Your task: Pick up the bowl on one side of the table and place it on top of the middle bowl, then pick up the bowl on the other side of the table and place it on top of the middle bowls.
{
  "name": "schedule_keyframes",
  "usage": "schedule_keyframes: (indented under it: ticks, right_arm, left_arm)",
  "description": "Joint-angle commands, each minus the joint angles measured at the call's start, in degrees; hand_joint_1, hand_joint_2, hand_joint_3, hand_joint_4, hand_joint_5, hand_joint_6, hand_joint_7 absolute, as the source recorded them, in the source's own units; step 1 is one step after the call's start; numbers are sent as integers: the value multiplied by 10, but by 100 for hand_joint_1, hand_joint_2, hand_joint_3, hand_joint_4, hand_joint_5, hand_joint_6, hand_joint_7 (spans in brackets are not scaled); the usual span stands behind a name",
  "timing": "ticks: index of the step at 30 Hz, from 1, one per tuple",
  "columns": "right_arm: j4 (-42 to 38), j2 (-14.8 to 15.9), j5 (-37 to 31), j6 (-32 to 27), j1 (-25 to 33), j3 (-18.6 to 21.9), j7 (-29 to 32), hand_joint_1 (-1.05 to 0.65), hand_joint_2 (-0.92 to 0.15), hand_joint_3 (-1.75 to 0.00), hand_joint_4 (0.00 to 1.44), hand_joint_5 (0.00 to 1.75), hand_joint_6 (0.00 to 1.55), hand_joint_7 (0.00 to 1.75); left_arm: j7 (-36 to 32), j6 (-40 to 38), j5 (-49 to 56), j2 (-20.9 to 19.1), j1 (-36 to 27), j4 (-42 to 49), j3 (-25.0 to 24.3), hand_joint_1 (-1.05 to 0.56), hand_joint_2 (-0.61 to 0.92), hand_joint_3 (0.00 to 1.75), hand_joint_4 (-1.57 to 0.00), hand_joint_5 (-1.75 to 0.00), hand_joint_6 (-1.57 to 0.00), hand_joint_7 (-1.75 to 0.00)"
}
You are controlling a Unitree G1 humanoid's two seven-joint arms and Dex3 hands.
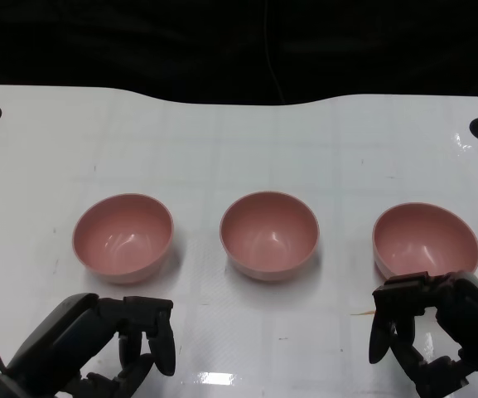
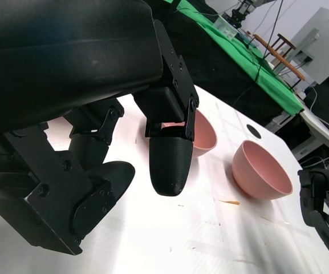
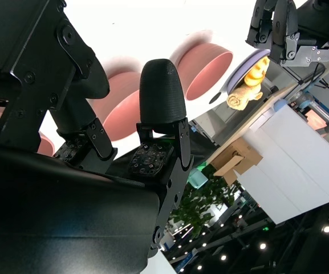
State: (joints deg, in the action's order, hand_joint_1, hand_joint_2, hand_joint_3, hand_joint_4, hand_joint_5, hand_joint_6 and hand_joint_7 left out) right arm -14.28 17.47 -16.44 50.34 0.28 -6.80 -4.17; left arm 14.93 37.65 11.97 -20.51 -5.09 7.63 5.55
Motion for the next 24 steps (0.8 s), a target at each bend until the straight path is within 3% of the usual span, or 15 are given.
schedule_keyframes:
  ticks: [1, 21, 23, 24]
  right_arm:
    - [-7, 7, 0, 7, -3, 4, 1, 26, -8, -162, 97, 171, 98, 124]
    - [-2, 5, -4, 1, -2, 3, 1, 24, -8, -163, 96, 171, 97, 124]
    - [-3, 4, -6, 2, -4, 3, 2, 26, -8, -164, 97, 172, 98, 125]
    - [-4, 4, -7, 3, -4, 3, 3, 26, -8, -164, 97, 172, 98, 125]
  left_arm:
    - [-7, 5, 5, -8, 1, -2, -5, 1, 27, 146, -87, -161, -87, -133]
    - [-10, 8, -8, -4, 2, 5, -12, 1, 29, 143, -84, -160, -86, -129]
    - [-14, 14, -17, 1, 3, 11, -17, 0, 48, 109, -77, -130, -82, -88]
    - [-16, 14, -17, 2, 3, 11, -19, 0, 51, 100, -77, -117, -83, -72]
